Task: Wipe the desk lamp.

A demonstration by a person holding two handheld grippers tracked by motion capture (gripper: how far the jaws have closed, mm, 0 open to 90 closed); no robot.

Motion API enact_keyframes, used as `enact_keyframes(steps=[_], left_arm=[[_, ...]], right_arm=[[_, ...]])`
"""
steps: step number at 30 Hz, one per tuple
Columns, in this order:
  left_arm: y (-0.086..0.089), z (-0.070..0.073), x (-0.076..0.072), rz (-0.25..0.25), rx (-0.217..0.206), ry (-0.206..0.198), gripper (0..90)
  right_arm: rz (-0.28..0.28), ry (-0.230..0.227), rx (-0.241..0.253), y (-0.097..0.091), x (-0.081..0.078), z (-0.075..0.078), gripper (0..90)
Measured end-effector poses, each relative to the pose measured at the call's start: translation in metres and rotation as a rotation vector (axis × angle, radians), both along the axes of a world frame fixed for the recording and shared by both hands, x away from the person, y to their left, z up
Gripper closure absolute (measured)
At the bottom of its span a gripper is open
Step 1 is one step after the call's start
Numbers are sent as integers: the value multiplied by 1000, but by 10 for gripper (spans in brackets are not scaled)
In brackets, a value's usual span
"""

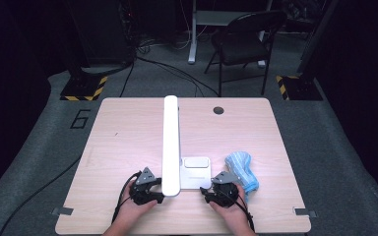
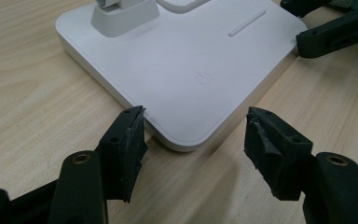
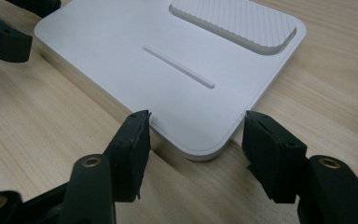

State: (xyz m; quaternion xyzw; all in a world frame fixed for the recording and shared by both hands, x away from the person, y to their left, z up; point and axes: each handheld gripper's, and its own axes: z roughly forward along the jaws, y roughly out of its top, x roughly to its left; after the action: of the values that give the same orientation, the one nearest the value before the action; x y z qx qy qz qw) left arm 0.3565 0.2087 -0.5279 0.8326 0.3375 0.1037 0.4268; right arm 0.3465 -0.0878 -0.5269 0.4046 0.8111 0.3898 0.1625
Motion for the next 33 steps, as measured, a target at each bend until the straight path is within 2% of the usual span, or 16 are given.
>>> enact_keyframes(steps=[5,6,10,12,13,16,21,22,26,29,33], left_arm=[[-1,0,0,11,0,-4,386],[-1,0,0,9,-9,6,388],[1,4,0,-4,-3,-4,396],[2,5,-1,9,-13,-20,396],[3,6,-1,10,-13,-18,396],[8,10,0,7,-14,-20,396],[15,18,-2,48,-57,-33,398],[17,20,-1,49,-49,-47,398],[27,27,-1,80,-77,-57,401],[33,33,-1,114,-117,-54,401],[39,40,1,129,-112,-59,401]], right_arm=[[2,-1,-1,0,0,0,418],[0,0,0,0,0,0,420],[6,5,4,-3,0,0,427],[-2,4,14,-4,-1,2,426],[5,-11,16,-6,0,2,426],[3,-17,29,-10,-2,6,425],[1,-36,57,-20,-4,15,427],[-1,-38,65,-21,-5,16,427],[-1,-57,78,-30,-7,23,428],[-18,-69,88,-37,-9,27,428],[-17,-69,97,-46,-9,32,427]])
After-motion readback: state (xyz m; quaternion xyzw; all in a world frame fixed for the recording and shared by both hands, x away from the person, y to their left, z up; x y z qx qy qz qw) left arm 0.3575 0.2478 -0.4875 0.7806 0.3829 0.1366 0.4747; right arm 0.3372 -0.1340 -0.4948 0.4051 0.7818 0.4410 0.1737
